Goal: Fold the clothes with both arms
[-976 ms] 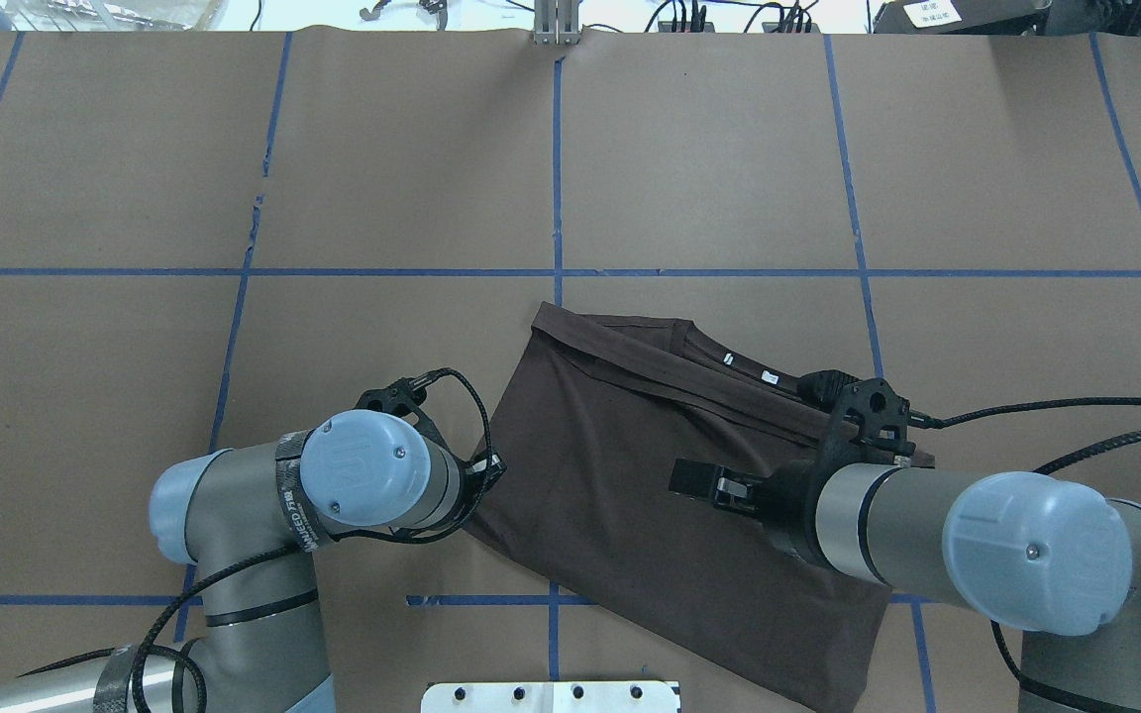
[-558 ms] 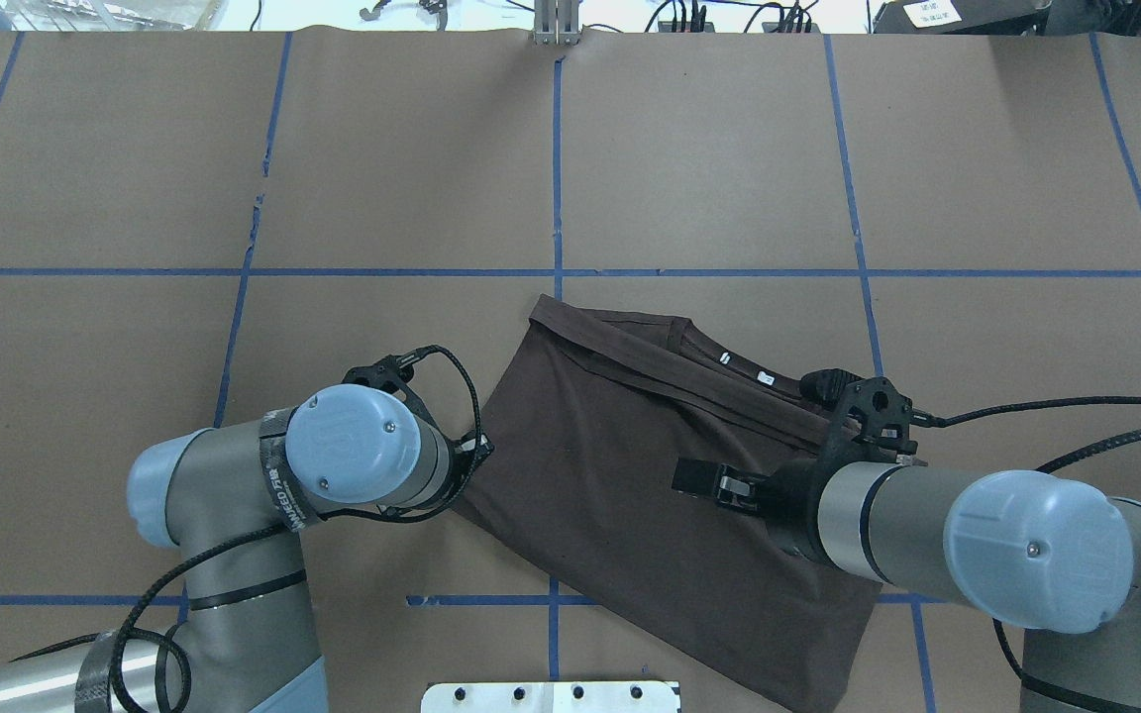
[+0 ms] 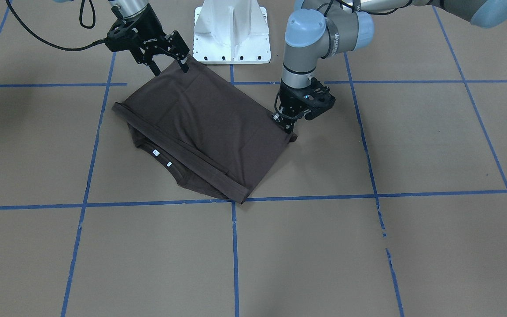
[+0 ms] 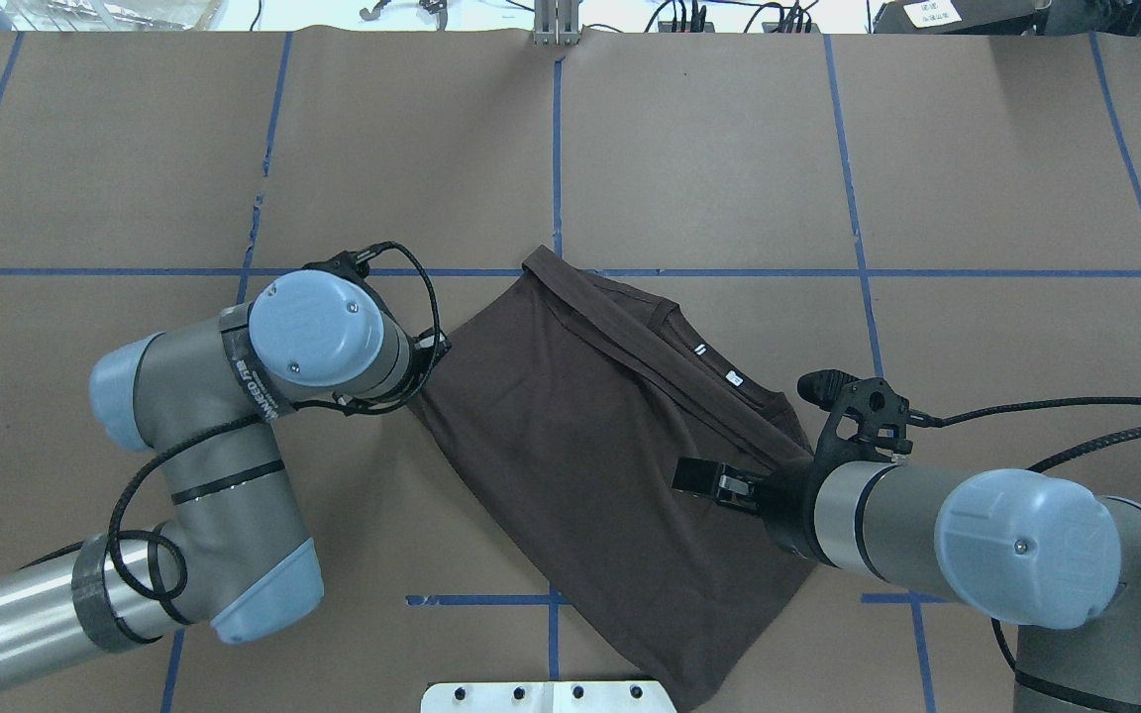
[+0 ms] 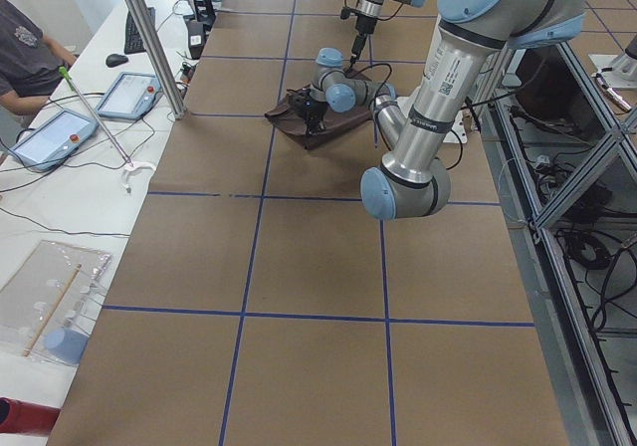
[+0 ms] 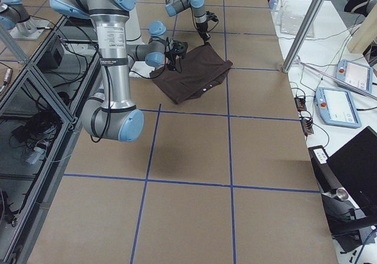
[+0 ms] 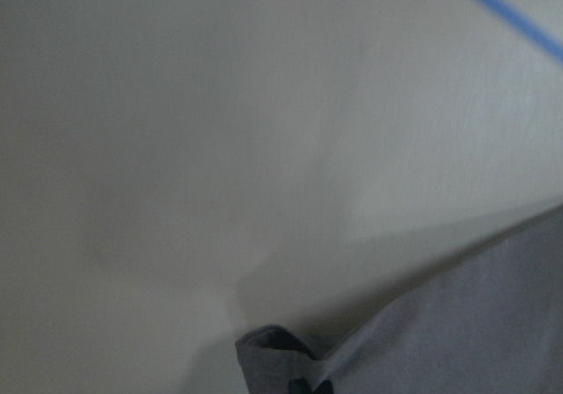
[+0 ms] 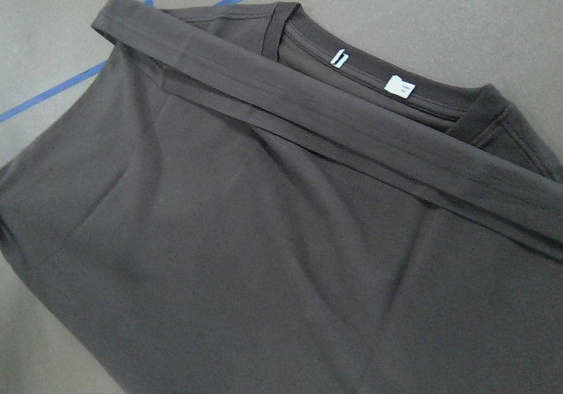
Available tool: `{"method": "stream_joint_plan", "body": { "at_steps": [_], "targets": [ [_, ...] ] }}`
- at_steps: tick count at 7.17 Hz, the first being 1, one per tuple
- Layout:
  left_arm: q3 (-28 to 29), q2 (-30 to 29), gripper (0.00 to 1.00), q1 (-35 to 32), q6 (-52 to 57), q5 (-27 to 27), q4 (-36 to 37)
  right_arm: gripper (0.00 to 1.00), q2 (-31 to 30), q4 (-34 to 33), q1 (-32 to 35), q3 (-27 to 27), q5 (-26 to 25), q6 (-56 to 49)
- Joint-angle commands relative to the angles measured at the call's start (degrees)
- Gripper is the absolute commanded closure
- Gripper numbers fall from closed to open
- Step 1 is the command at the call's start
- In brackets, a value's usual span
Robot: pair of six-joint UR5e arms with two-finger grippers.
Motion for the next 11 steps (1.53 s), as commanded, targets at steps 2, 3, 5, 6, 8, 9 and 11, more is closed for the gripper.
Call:
{"method": "stream_joint_plan", "body": {
  "at_steps": [2,3,5,6,8,9,11],
  "targets": [
    [23.0,-10.8,1.00,-8.5,9.3,0.9,-19.0,0.00,0.4,0.0,0.4,-0.7,0.0,0.0],
    [31.0,-15.2,1.00,-9.1,10.4,1.3,-23.0,0.00,0.5,0.0,0.4,-1.2,0.0,0.0],
    [39.5,-19.1,1.00,-9.1,12.3,4.3,-31.4,0.00,0.5,0.1,0.4,-1.2,0.1,0.0],
    [40.9,-19.7,1.00,-9.1,13.4,6.1,-33.3,0.00,0.5,0.1,0.4,-1.2,0.1,0.0],
    [41.5,-19.7,1.00,-9.4,15.2,6.6,-33.9,0.00,0.6,0.1,0.3,-1.6,0.1,0.0],
    [42.1,-19.7,1.00,-9.5,15.3,6.6,-34.1,0.00,0.5,0.1,0.3,-1.7,0.1,-0.2],
    [42.3,-19.7,1.00,-9.7,15.3,6.7,-34.9,0.00,0.5,0.1,0.3,-2.4,0.1,-0.5]
  ]
}}
